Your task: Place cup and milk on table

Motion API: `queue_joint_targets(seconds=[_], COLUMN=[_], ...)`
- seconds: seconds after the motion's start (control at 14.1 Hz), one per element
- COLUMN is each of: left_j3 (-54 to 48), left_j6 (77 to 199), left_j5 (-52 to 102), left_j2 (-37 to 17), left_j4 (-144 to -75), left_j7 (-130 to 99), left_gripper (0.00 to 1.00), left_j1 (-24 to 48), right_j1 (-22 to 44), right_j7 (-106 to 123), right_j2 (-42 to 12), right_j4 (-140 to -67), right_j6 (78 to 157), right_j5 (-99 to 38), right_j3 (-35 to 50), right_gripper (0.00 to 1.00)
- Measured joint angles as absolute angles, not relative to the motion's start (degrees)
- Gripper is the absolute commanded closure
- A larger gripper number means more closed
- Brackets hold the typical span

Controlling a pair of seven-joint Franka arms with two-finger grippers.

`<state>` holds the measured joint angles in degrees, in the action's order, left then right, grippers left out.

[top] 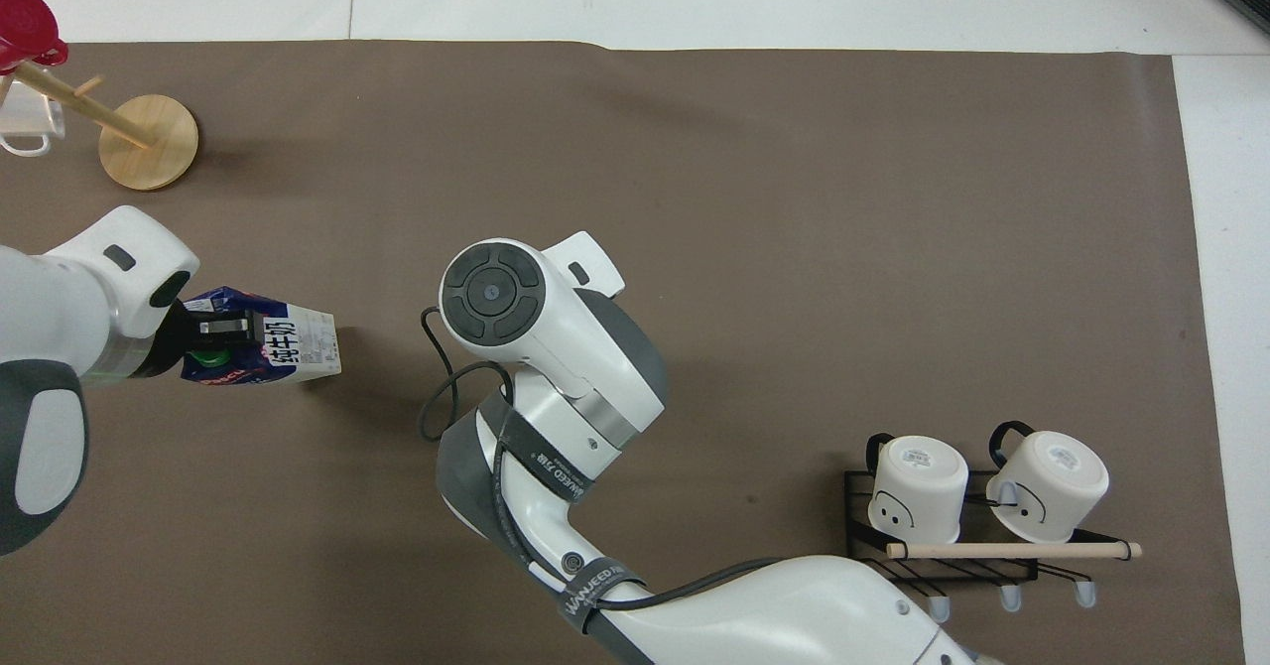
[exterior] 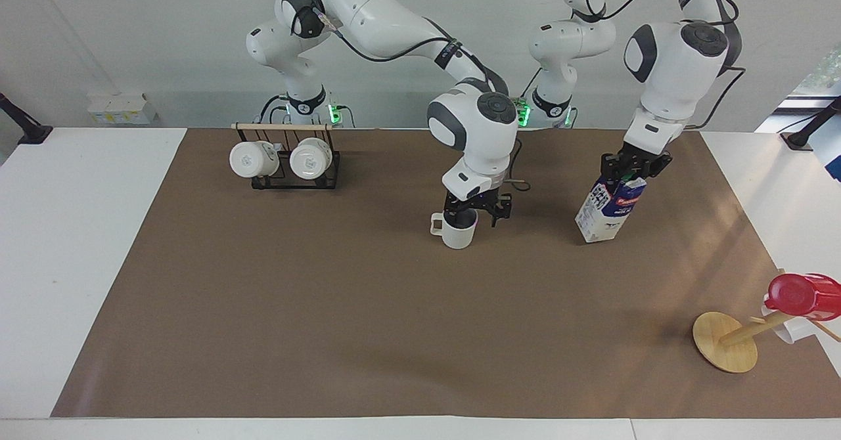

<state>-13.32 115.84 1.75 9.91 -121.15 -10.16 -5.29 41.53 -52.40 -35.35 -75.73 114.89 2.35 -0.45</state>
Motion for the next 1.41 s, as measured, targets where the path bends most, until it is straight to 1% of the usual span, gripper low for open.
queue_joint_targets(seconds=[0.28,0.49,0.71,0.85,0.99,1.41], left_j3=[-13.7,-13.7,-13.8,-13.9,-13.9,-13.9], left_j6=[114.0,114.0,114.1,114.1,114.2,116.4], left_j5=[1.8,1.9,4.6,5.4,5.6,5.3], left_j2=[9.3,8.1,7.1,6.6,5.8,2.7], left_j4=[-118.3,-116.8,-115.2,-114.4,-113.8,-113.6], left_j7=[-19.9,-25.0,-27.3,-27.5,-28.3,-30.4], left_gripper=[0.51,0.51,0.51,0.51,0.51,0.52], left_j1=[1.9,5.7,8.4,9.3,10.3,13.0], right_j1=[38.5,33.8,27.5,24.3,21.2,11.5], right_j7=[-52.4,-49.5,-44.0,-40.3,-36.6,-24.4], right_j2=[-29.5,-23.5,-16.7,-13.3,-10.9,-4.7], right_j4=[-76.9,-81.2,-86.9,-89.9,-91.3,-91.8], right_j6=[114.0,113.6,113.2,111.3,108.9,100.7], right_j5=[2.4,2.4,2.4,2.4,2.4,2.4], right_j3=[-1.0,-1.1,-1.2,-1.2,-1.2,-1.2], right_gripper=[0.00,0.00,0.00,0.00,0.00,0.00])
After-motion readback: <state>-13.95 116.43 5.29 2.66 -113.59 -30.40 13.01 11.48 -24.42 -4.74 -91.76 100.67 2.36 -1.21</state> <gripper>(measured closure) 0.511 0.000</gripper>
